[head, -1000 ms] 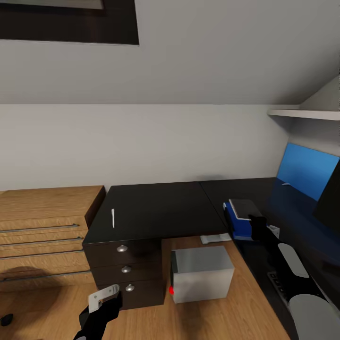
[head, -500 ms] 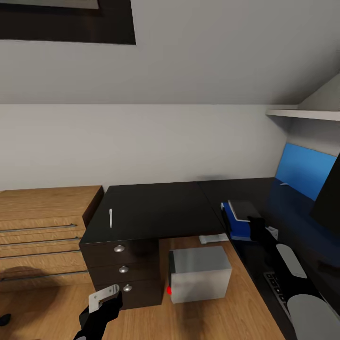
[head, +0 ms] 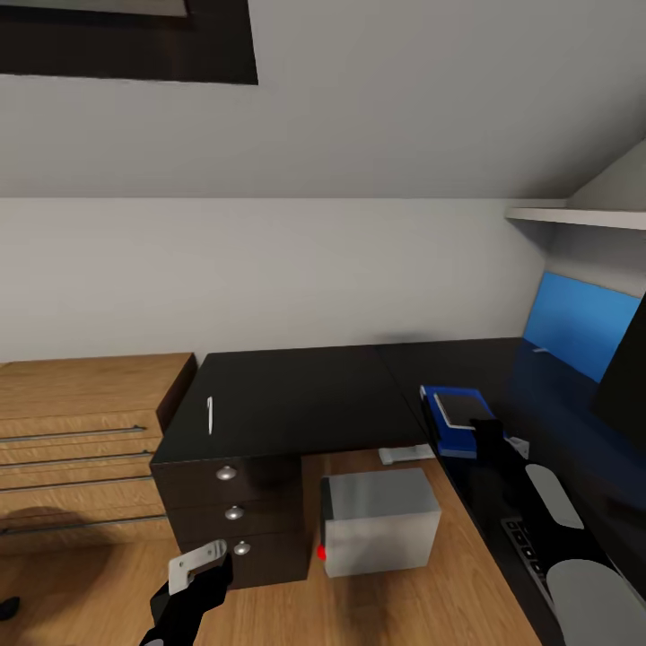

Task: In the bedroom, organize the workspace by keeping the computer under the desk, ensuring the monitor is on the desk, placing the keyboard on the desk next to the monitor, placing the mouse on the desk next to the keyboard, moving the folder from the swivel chair onto the desk next to the mouse, stacking the notebook on top of the folder with the pen on top of the notebook, and positioning the swivel chair next to the desk.

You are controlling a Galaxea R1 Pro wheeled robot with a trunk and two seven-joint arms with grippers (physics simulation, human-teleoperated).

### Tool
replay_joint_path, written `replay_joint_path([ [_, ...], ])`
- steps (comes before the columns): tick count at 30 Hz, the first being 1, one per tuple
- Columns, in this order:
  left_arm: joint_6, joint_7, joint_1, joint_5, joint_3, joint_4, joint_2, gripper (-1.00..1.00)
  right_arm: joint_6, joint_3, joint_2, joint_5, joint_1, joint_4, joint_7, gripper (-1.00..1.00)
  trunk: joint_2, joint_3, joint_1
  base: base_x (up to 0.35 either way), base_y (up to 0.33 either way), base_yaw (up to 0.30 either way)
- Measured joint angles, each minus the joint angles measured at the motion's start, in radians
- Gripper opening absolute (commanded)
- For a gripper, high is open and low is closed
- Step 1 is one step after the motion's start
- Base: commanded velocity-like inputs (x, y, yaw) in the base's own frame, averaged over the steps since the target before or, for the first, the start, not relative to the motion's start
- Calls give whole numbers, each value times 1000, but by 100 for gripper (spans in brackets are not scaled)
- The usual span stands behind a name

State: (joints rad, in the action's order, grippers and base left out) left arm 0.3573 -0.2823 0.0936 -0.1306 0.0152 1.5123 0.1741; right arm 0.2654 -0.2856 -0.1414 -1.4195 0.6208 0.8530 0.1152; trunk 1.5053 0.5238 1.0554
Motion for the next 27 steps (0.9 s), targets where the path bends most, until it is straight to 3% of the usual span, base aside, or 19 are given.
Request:
replay_joint_path([
  [9,0,0,0,0,0,0,0,100,-1,0,0,1,0,0,2,-100,0,0,0,145,0,0],
  [27,1,0,0,-2,1,0,0,100,-1,1,-1,1,0,0,22,-100,0,0,0,12,-57,0],
])
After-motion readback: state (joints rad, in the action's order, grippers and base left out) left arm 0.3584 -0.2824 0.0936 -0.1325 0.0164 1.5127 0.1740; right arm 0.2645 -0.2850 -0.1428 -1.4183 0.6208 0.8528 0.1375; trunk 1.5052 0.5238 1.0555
